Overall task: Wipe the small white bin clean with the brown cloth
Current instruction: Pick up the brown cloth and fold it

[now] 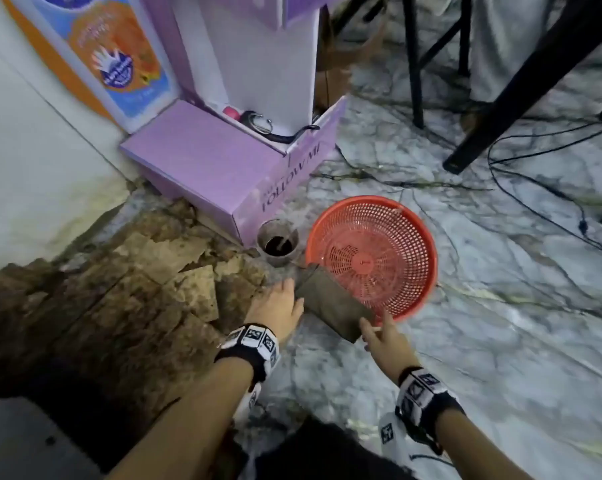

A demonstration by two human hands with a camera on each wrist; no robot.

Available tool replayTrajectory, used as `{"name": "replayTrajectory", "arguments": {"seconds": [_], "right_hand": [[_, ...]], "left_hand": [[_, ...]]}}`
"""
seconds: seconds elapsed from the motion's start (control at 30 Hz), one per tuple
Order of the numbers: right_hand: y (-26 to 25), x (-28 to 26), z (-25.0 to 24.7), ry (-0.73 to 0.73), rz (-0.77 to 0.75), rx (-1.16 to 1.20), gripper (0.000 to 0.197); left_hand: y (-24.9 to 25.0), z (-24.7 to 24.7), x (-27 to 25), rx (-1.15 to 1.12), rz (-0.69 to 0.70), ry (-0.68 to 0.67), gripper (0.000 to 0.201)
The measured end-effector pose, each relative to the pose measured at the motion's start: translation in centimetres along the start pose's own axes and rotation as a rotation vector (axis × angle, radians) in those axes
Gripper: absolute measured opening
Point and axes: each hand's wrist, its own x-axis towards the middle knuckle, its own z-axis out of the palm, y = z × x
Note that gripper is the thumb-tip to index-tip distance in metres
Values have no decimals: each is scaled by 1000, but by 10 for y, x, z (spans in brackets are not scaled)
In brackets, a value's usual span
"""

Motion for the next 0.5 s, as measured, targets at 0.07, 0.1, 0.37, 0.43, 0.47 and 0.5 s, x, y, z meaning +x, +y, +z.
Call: {"name": "replayTrajectory", "arguments": {"seconds": [0.07,0.1,0.37,0.43,0.47,0.5], "right_hand": [[-3,8,2,-9,-16,37,44],[-3,11,4,-21,-20,57,43],[4,18,13,21,56,508,21],[4,17,11,37,47,536,9],[4,16,10,49,46,544,8],[5,15,8,54,37,546,7]], "left_hand": [[0,7,18,-135,-75,-28,45],[-1,10,27,-195,-104,-38,48],[3,26,46,-283,-80,-3,35],[6,24,40,-263,-38,46,29],[8,22,38,-253,-14,67,28],[11,19,34,-255,10,84,28]]}}
